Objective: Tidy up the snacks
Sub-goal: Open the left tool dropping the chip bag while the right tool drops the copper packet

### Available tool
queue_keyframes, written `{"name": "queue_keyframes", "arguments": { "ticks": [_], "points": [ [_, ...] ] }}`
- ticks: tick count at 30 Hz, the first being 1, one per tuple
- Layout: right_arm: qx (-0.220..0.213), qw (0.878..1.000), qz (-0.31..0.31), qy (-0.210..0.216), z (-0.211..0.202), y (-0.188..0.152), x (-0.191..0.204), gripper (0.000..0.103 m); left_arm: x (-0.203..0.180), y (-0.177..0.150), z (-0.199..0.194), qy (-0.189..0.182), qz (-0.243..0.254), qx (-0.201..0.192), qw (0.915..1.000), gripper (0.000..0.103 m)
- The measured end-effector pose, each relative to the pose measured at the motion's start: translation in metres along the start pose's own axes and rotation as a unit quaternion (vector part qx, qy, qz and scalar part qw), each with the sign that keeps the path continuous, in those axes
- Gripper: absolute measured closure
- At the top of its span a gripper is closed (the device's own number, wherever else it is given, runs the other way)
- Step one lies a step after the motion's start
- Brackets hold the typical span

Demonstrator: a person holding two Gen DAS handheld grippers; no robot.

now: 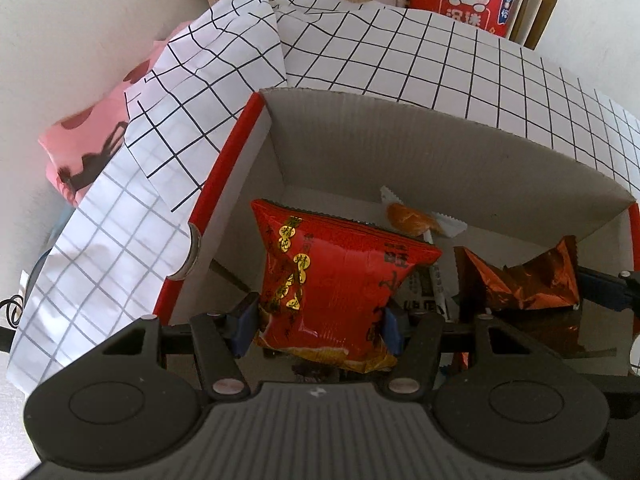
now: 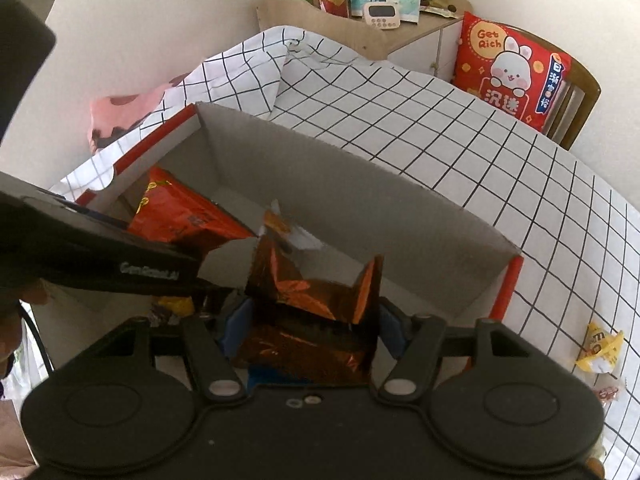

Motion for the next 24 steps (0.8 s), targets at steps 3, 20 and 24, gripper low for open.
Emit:
{"name": "queue_keyframes", "arguments": {
  "ticks": [3,20,24],
  "points": [
    [0.000,1.000,0.006,0.000,0.000,0.000,-0.002,0.037,-0.001,0.001,0.000,-0.004,0.000,0.000,1.0000,0.042],
    [-0.045,0.999,0.003,0.003,-0.037,0.004,0.007,0.015,0.004,-0.010,-0.035,-0.037,-0.010,-0.037,0.9986,0.038],
    [-0.056,0.998,0.003,0.009,-0.053,0.002,0.010,0.014,0.003,-0.016,-0.054,-0.053,-0.006,-0.062,0.9966,0.038]
  ]
}}
Point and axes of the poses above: each gripper's, at about its wrist camera, not at the fingertips, and z roughly the way its jaws point, x to its left, y to its top, the point moved 10 cm from there along z, roughly the way its jaws point, and after that the axes turned 6 degrees about -z, right-handed, at the moved point
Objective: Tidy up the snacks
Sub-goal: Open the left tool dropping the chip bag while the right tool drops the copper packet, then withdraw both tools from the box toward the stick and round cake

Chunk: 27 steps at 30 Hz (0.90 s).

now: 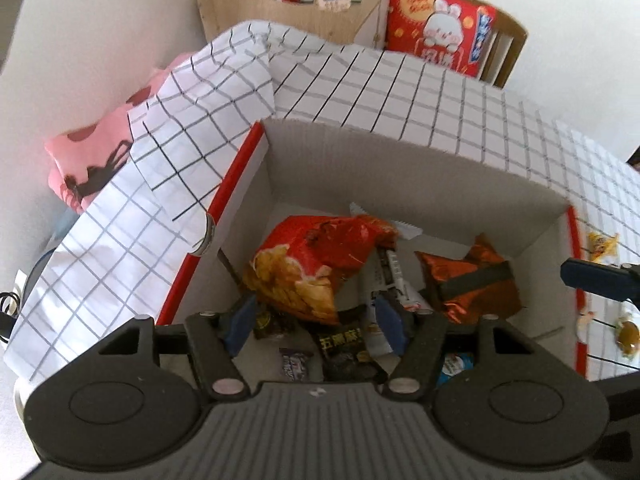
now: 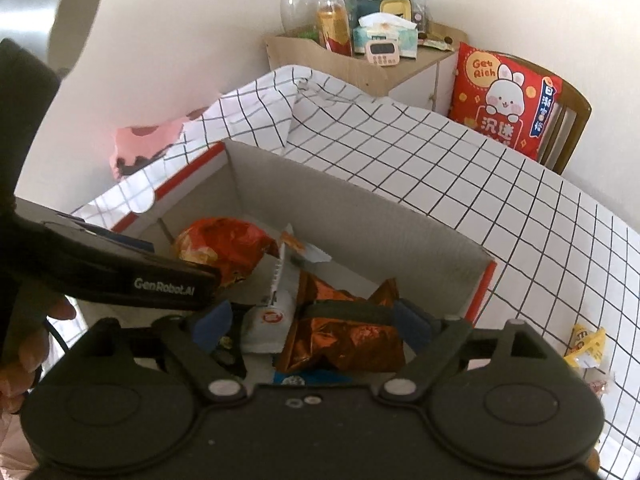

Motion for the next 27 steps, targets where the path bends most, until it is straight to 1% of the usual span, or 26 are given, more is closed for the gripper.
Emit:
{"name": "queue_keyframes", "arguments": {
  "ticks": [5,13,17,24,26,27],
  "points": [
    [-0.018,1.000,0.013,0.014,-0.022,-0.001,0.000,0.011,-0.004,-0.004,-0.024,-0.018,-0.001,-0.026,0.9995,0.036],
    [-0.043,0.998,0.034,0.032,-0.056,-0.009,-0.003,0.010,-0.019,-0.013,-0.062,-0.036,0.010,-0.072,0.9967,0.036],
    [-0.058,0.997,0.041,0.037,-0.076,-0.013,-0.006,0.010,-0.030,-0.017,-0.081,-0.045,0.014,-0.099,0.9940,0.036],
    [-0.080,0.994,0.055,0.040,-0.106,-0.027,-0.019,0.010,-0.055,-0.029,-0.106,-0.067,0.021,-0.130,0.9890,0.035],
    [-0.086,0.993,0.068,0.043,-0.115,-0.033,-0.026,0.009,-0.065,-0.034,-0.113,-0.074,0.026,-0.143,0.9867,0.030],
    [-0.089,0.992,0.075,0.042,-0.119,-0.035,-0.031,0.009,-0.072,-0.036,-0.116,-0.077,0.029,-0.151,0.9851,0.030]
  ]
}}
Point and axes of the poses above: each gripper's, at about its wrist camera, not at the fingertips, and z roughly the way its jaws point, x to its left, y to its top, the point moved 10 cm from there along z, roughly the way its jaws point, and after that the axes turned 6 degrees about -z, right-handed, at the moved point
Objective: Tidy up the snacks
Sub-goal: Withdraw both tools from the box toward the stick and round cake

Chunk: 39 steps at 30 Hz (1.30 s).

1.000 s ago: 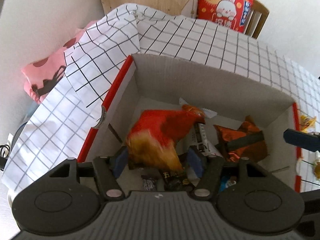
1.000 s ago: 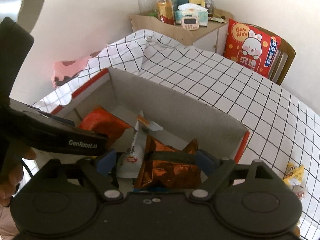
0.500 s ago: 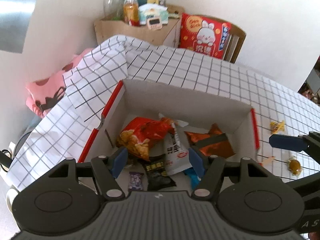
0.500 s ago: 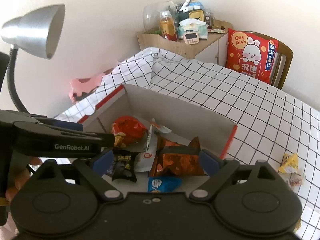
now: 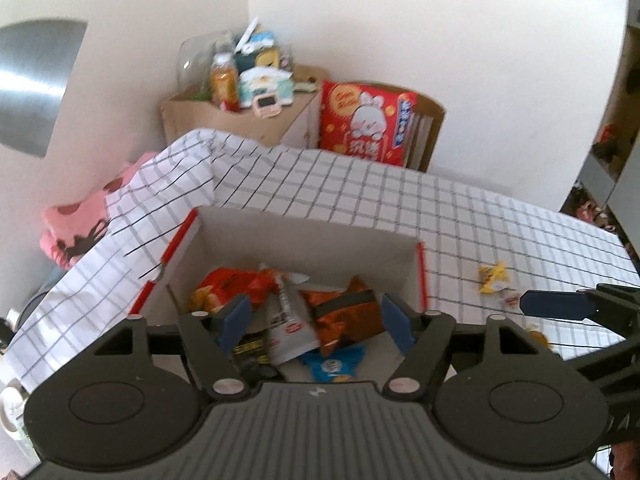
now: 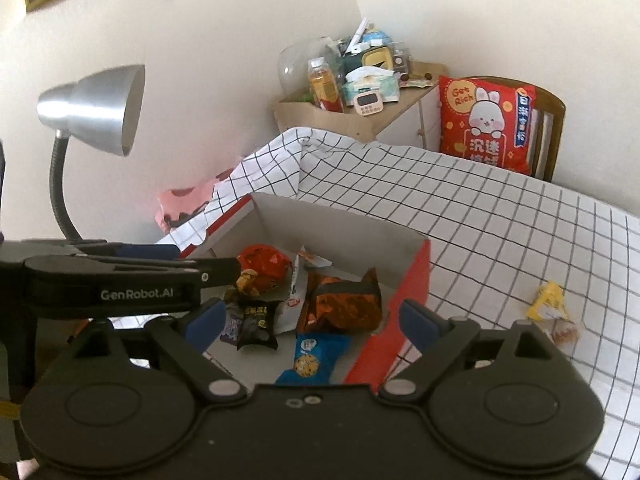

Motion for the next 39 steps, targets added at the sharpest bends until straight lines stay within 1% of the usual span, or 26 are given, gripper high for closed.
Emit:
{"name": "queue_keyframes", "arguments": {
  "ticks": [3,5,8,10,13,17,20,23,26,29,33,39],
  "points": [
    [-0.008,1.000,0.009,-0.004,-0.014,-0.006,-0.013,0.006,-0.019,-0.004,-0.005,-0.014,0.010,-0.010,0.9998,0.028],
    [-0.013,1.000,0.011,-0.012,-0.024,-0.011,-0.024,0.003,-0.033,-0.007,-0.005,-0.024,0.010,-0.009,0.9996,0.024],
    [-0.018,0.999,0.018,-0.019,-0.038,-0.022,-0.044,0.001,-0.053,-0.014,-0.005,-0.037,0.014,-0.005,0.9992,0.024],
    [-0.022,0.999,0.016,-0.033,-0.049,-0.030,-0.059,0.001,-0.069,-0.020,-0.002,-0.048,0.016,0.003,0.9987,0.024],
    [-0.021,0.998,0.013,-0.053,-0.061,-0.042,-0.084,0.001,-0.090,-0.030,0.004,-0.055,0.017,0.017,0.9982,0.024],
    [-0.014,0.996,0.029,-0.079,-0.073,-0.056,-0.123,0.001,-0.113,-0.041,0.013,-0.056,0.019,0.037,0.9976,0.024],
    [-0.009,0.996,0.040,-0.085,-0.079,-0.067,-0.145,0.001,-0.133,-0.050,0.021,-0.058,0.029,0.055,0.9964,0.024],
    [-0.003,0.995,0.038,-0.090,-0.080,-0.076,-0.162,0.001,-0.158,-0.062,0.031,-0.069,0.050,0.081,0.9930,0.024],
    [0.008,0.996,0.031,-0.084,-0.078,-0.085,-0.174,0.001,-0.177,-0.071,0.043,-0.074,0.077,0.096,0.9896,0.024],
    [0.024,0.996,0.018,-0.079,-0.073,-0.091,-0.183,0.002,-0.189,-0.077,0.059,-0.077,0.099,0.107,0.9863,0.024],
    [0.041,0.996,0.017,-0.074,-0.062,-0.099,-0.195,0.004,-0.196,-0.081,0.083,-0.070,0.122,0.119,0.9829,0.024],
    [0.072,0.995,0.013,-0.073,-0.036,-0.110,-0.210,0.008,-0.195,-0.085,0.124,-0.054,0.137,0.151,0.9775,0.024]
  ]
}}
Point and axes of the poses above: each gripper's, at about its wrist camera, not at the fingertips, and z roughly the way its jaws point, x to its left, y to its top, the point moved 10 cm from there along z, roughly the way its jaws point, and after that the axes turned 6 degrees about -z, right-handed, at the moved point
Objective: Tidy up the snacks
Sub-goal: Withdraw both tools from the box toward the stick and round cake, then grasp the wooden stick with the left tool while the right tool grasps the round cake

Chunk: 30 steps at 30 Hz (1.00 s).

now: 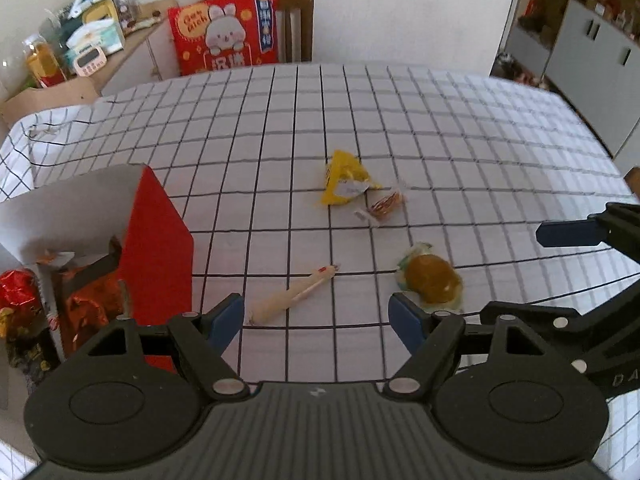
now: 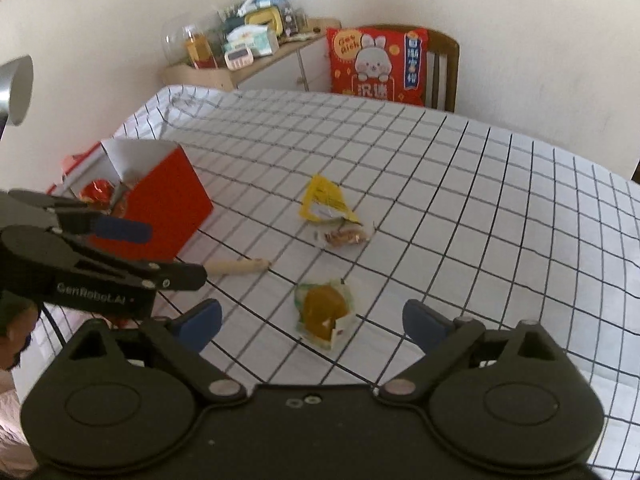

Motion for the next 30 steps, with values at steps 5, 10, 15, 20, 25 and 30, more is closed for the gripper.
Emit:
{"name": "queue_keyframes", "arguments": {
  "ticks": [5,10,15,20,25,30],
  "points": [
    [0.022,1.000,-0.012,0.004,0.025,-0.004,-0.003,0.013,0.001,0.002,0.026,0.006,0.015,0.022,0.9996,0.025],
    [0.041,0.999,-0.012,0.008,0.045,-0.006,-0.006,0.019,-0.003,0.005,0.043,0.005,0.042,0.029,0.9987,0.038],
    [0.052,0.999,-0.005,0.015,0.060,-0.007,-0.006,0.023,-0.005,0.004,0.059,0.007,0.064,0.041,0.9971,0.045],
    [0.060,0.998,-0.001,0.015,0.071,-0.007,-0.005,0.028,0.000,0.005,0.069,0.001,0.061,0.054,0.9967,0.053],
    [0.059,0.998,-0.002,0.017,0.076,-0.007,-0.003,0.037,0.001,0.003,0.077,-0.004,0.060,0.063,0.9962,0.064],
    [0.060,0.998,-0.005,0.008,0.078,-0.009,-0.002,0.052,-0.001,0.000,0.079,-0.015,0.048,0.068,0.9964,0.074]
  ]
}}
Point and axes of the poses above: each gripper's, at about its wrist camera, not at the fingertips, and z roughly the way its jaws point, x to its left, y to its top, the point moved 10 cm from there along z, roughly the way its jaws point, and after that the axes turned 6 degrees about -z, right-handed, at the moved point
